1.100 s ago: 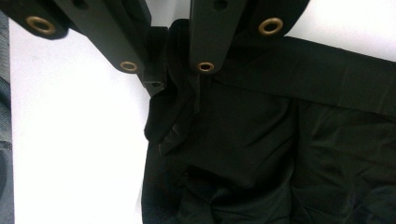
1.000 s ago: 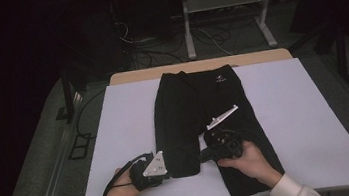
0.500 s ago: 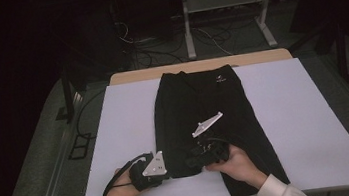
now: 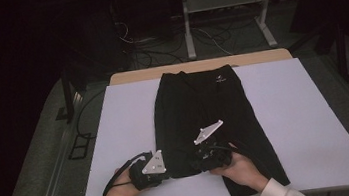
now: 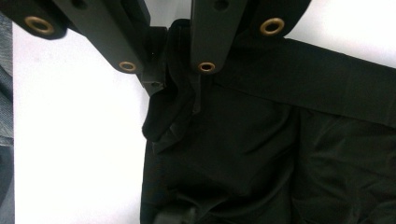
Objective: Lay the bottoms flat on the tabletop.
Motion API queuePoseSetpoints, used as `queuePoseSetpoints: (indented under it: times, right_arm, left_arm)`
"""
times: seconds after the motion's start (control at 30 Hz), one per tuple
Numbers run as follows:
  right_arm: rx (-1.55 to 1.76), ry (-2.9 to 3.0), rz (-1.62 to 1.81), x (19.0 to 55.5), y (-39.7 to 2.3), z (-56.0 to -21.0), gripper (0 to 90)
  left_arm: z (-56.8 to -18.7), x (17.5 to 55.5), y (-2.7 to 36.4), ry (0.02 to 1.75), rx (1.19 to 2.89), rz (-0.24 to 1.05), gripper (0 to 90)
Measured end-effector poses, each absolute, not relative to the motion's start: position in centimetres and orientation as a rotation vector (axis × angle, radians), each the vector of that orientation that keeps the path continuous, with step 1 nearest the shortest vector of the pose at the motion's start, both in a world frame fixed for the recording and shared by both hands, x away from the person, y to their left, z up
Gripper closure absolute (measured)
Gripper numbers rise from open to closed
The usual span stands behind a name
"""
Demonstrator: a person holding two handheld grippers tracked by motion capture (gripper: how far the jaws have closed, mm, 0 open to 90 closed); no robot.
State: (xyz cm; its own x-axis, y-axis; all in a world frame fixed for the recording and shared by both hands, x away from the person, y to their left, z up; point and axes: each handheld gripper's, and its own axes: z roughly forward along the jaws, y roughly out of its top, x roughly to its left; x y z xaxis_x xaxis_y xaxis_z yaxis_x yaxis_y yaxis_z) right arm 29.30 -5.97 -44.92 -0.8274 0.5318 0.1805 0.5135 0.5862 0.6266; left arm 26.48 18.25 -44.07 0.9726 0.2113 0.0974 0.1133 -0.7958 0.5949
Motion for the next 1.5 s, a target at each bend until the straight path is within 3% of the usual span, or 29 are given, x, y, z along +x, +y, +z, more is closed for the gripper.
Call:
queuePoseSetpoints:
  times: [0.1,0.13,0.23,0.8,1.5]
  right_arm:
    - [0.900,2.721,1.041,29.0,-5.9,-45.0,73.7]
    - [0.916,2.716,1.043,29.1,-6.0,-45.0,83.1]
    - [0.960,2.743,1.077,29.4,-6.3,-45.1,86.1]
    - [1.060,2.878,1.363,30.4,-9.7,-43.0,87.0]
    - [0.911,3.195,1.395,28.3,-5.1,-44.1,86.9]
  left_arm:
    - [-44.0,26.6,18.4,0.234,2.494,0.207,85.7]
    - [-44.0,26.6,18.4,0.234,2.493,0.206,85.6]
    - [-44.0,26.6,18.6,0.237,2.493,0.207,85.6]
    - [-42.4,26.4,21.1,0.238,2.405,0.185,86.1]
    - [-41.8,26.4,24.0,0.123,2.485,0.144,85.3]
